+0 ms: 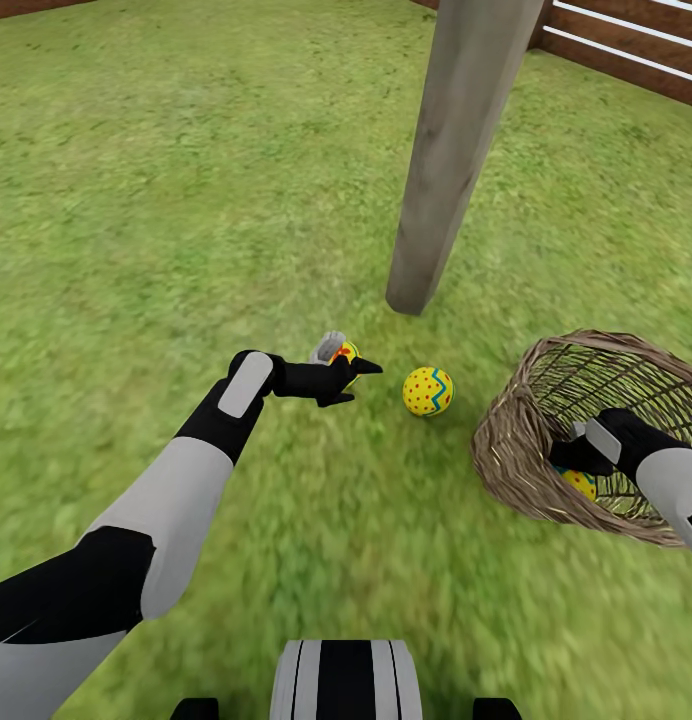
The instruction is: Take the three Easter eggs out of the wicker basket on the lawn in the garden, then place them on the lawn next to a single tree (choose any tree) so that all three eggs are next to the same tree and none are left in the basket.
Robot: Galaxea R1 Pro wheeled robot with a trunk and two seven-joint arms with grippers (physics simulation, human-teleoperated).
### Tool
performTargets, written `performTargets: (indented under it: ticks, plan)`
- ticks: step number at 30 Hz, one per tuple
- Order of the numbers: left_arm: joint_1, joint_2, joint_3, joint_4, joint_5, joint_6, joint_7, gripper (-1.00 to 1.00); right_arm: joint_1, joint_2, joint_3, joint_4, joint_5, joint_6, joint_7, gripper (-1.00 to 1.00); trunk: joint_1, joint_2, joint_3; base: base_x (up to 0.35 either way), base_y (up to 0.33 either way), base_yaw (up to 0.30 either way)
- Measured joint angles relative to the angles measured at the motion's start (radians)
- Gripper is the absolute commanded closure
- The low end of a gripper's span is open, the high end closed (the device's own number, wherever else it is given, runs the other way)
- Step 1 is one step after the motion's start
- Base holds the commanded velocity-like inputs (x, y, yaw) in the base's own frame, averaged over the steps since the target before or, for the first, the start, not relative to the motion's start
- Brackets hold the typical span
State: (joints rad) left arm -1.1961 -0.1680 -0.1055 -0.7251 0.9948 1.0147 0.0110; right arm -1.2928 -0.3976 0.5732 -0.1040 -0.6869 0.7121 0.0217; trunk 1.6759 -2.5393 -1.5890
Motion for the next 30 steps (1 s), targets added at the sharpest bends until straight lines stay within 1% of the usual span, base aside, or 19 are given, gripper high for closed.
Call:
performTargets:
  ticks: [21,22,23,24,30]
  plan:
    - [0.0,0.001,0.0,0.0,0.0,0.0,0.0,-1.0,0.001,0.0,0.0,0.001,0.001,0.0,0.0,1.0,0.0,0.0,0.0,0.0,0.0,0.0]
    - [0.0,0.001,0.0,0.0,0.0,0.0,0.0,-1.0,0.014,0.0,0.001,-0.008,0.004,0.001,0.0,1.0,-0.001,0.0,0.004,0.0,0.0,0.0]
    - [0.0,0.001,0.0,0.0,0.0,0.0,0.0,-1.0,0.017,0.0,-0.003,0.005,-0.005,0.0,0.0,1.0,-0.001,0.0,0.008,0.0,0.0,0.0]
    - [0.0,0.001,0.0,0.0,-0.001,-0.001,0.0,-1.0,0.018,0.0,0.004,0.008,0.0,0.0,-0.001,1.0,-0.001,0.001,0.011,0.0,0.0,0.0]
    - [0.0,0.001,0.0,0.027,-0.002,-0.002,0.0,-1.0,0.018,-0.001,0.005,0.0,0.001,0.0,-0.001,1.0,-0.004,0.002,0.035,0.0,0.0,0.0]
